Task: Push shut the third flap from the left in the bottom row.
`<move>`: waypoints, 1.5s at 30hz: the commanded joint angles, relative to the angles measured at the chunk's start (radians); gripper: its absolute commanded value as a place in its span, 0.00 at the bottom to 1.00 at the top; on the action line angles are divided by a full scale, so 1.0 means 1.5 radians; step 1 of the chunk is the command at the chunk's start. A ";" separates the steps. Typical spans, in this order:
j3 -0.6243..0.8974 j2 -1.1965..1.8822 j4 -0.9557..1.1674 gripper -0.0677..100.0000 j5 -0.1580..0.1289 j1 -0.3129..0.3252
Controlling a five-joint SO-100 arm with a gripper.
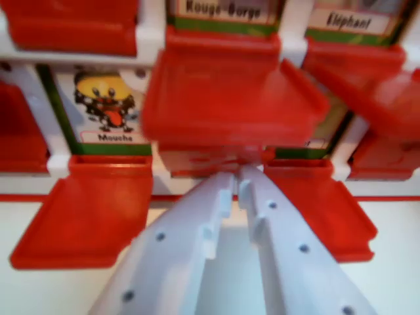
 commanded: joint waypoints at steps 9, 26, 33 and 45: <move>-0.117 -0.035 -0.019 0.00 0.005 -0.015; -0.108 0.026 0.022 0.00 0.003 -0.001; 0.008 0.325 0.177 0.00 0.006 0.012; 0.101 0.907 0.620 0.00 0.004 0.049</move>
